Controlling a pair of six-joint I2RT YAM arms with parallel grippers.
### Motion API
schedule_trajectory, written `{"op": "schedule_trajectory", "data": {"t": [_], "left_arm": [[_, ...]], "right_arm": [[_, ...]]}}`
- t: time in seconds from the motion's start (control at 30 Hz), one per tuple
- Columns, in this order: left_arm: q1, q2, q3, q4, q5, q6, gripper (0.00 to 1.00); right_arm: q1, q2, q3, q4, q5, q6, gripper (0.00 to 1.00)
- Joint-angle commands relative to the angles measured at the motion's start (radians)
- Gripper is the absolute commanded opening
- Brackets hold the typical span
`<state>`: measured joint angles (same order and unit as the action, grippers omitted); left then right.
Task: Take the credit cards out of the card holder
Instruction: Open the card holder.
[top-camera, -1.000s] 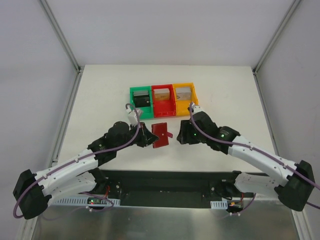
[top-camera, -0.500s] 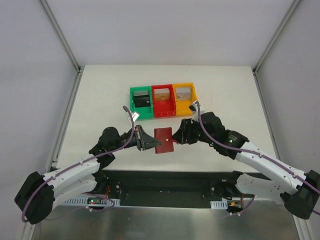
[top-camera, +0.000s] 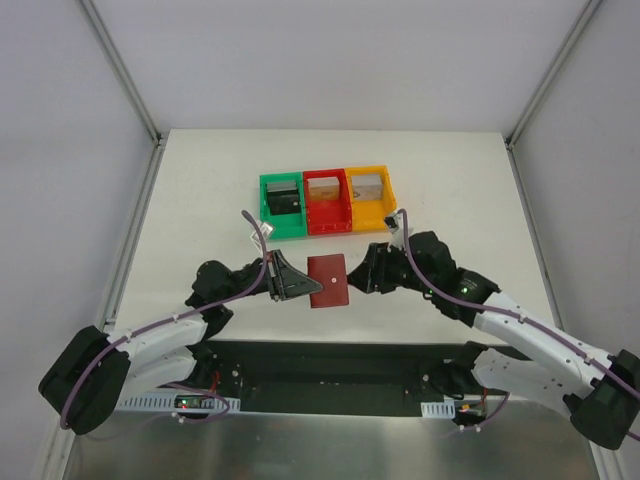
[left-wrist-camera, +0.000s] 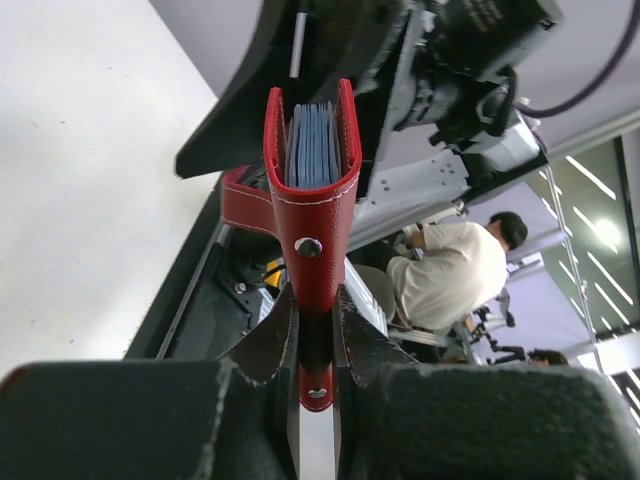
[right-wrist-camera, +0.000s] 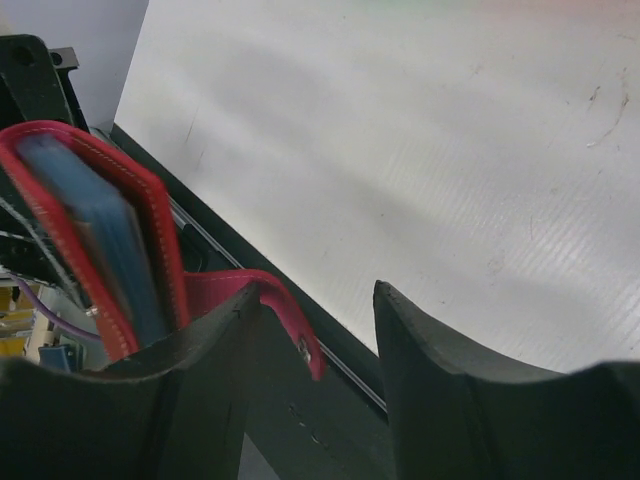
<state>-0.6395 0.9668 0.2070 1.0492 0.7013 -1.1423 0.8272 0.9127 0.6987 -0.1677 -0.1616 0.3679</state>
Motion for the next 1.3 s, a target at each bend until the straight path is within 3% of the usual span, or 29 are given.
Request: {"op": "schedule_trajectory", "data": {"t": [0.0,0.27,0.63,1.27], "left_arm": [[0.009,0.047,0.005,0.288,0.076,-0.1,0.0],[0.009,0.084,0.02,0.362,0.106,-0.142,0.0],[0.052,0.124,0.045,0.479,0.178,-0.231,0.0],[0.054,0.093,0.058,0.491,0.173,-0.254,0.0]], "right_arm": [[-0.016,-0.026,-0.024,0.097,-0.068,0.039,0.52],[-0.022,-0.047,-0.039,0.189,-0.13,0.071,0.54],[-0.053,-0.164,-0.03,0.142,-0.134,0.085,0.57],[-0.056,-0.143,-0.068,0.206,-0.15,0.121,0.55]]}}
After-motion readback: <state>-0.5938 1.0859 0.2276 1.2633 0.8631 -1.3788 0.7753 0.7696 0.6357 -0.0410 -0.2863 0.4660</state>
